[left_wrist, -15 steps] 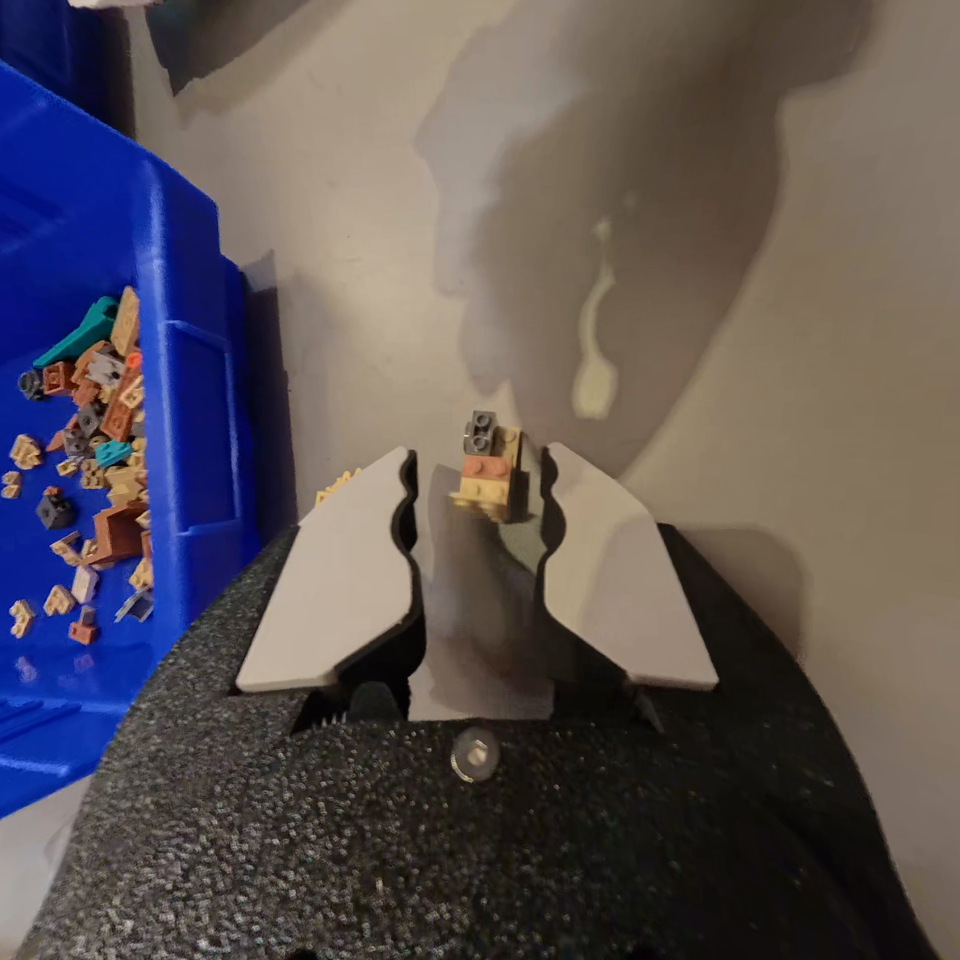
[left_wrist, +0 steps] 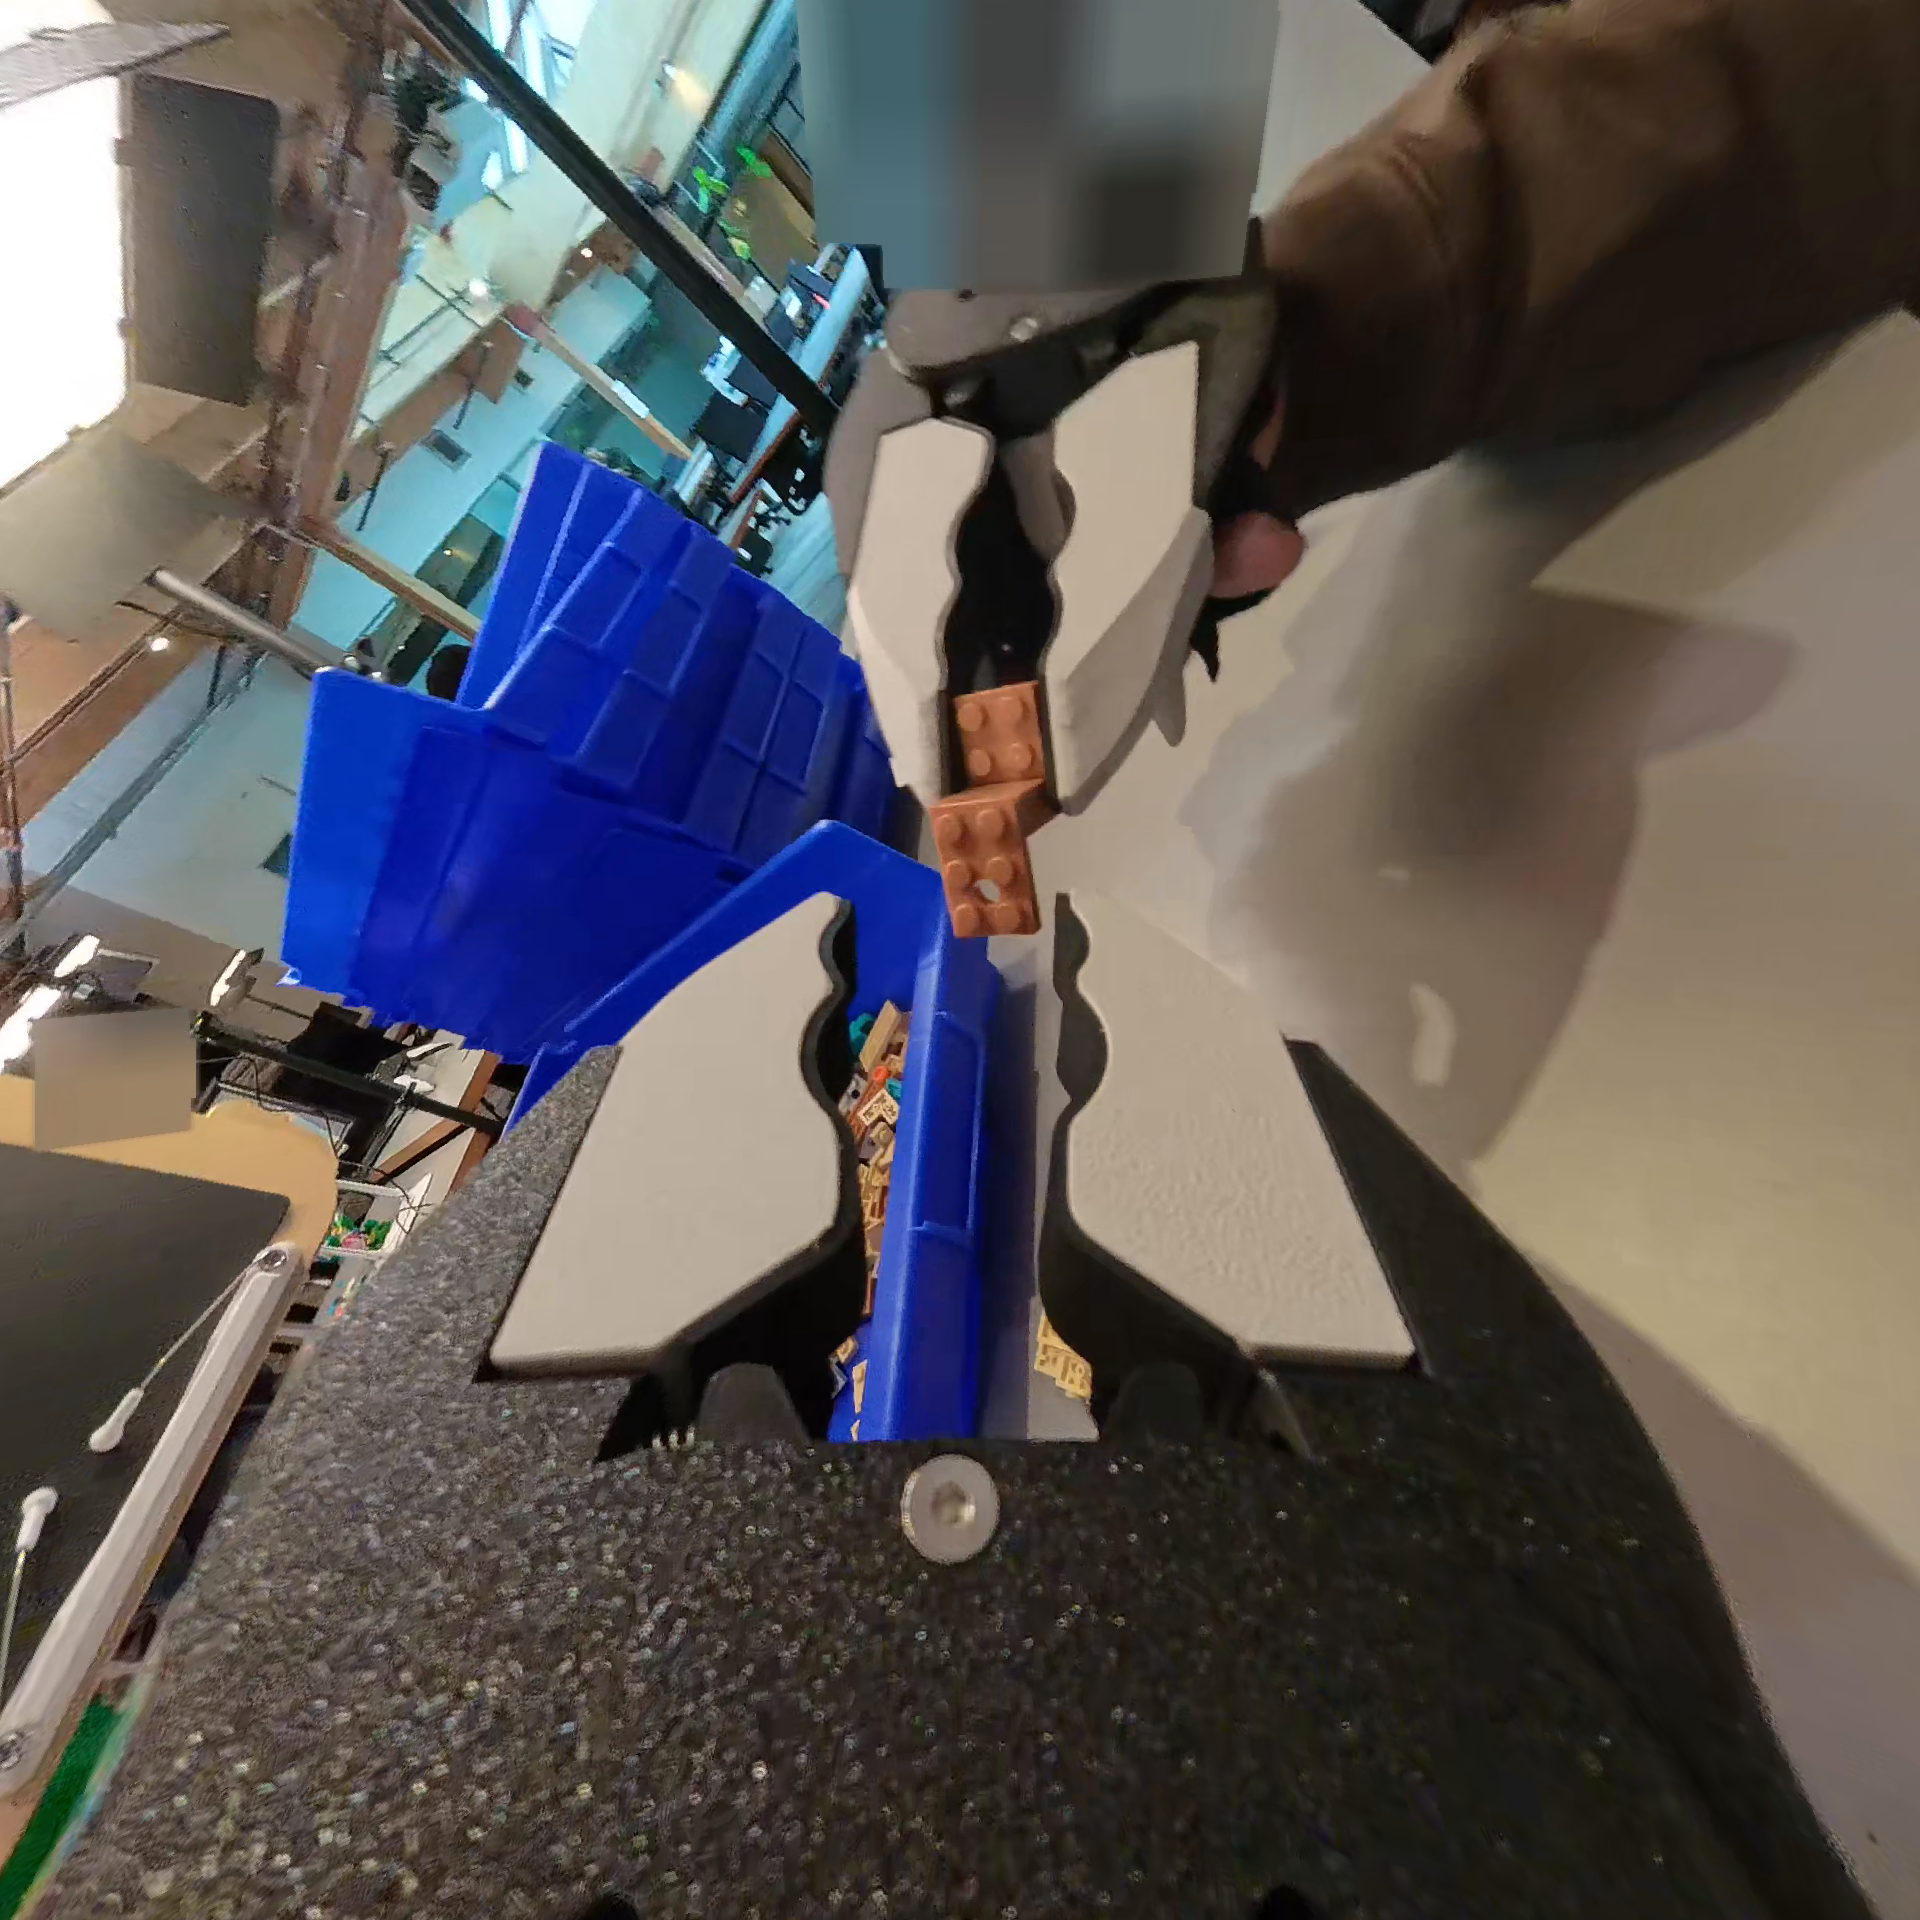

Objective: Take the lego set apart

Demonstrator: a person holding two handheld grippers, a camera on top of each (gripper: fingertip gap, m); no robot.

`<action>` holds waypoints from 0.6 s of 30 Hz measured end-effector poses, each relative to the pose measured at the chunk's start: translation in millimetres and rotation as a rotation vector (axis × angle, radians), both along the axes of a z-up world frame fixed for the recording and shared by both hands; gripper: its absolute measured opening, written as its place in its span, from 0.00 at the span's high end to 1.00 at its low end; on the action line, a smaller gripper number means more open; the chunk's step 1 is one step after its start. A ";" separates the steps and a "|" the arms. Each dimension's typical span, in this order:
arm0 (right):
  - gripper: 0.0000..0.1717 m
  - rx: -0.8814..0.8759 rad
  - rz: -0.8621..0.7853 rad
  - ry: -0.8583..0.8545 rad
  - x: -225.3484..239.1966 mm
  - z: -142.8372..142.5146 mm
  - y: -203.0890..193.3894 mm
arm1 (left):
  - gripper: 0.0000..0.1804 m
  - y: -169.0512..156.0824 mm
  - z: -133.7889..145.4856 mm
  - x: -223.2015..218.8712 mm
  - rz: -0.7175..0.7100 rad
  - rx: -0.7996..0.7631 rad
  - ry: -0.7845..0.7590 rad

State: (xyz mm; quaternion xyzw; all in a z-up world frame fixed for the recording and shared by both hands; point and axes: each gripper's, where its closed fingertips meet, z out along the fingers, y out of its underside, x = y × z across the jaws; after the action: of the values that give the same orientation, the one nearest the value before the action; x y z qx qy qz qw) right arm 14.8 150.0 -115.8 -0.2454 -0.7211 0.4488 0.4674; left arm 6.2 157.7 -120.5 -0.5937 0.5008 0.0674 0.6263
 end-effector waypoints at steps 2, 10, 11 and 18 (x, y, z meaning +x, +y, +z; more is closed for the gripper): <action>0.90 0.010 0.014 -0.007 0.8 -2.7 -2.2 | 0.82 0.1 -5.1 3.6 -0.008 0.002 0.034; 0.90 0.031 0.023 0.004 1.2 -5.8 -3.4 | 0.90 1.5 -11.8 9.8 -0.011 0.006 0.079; 0.90 0.034 0.014 0.009 0.7 -5.4 -1.7 | 0.90 3.0 -10.4 8.8 0.005 0.013 0.082; 0.88 0.135 -0.157 0.073 -8.9 -2.1 22.6 | 0.91 16.9 1.6 -8.1 0.172 0.163 0.188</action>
State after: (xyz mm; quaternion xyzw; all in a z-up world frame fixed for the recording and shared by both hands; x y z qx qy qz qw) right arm 5.9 172.6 -118.0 -0.2524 -0.7106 0.3699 0.5427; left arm -1.9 174.6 -119.0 -0.5726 0.4972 0.2165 0.6148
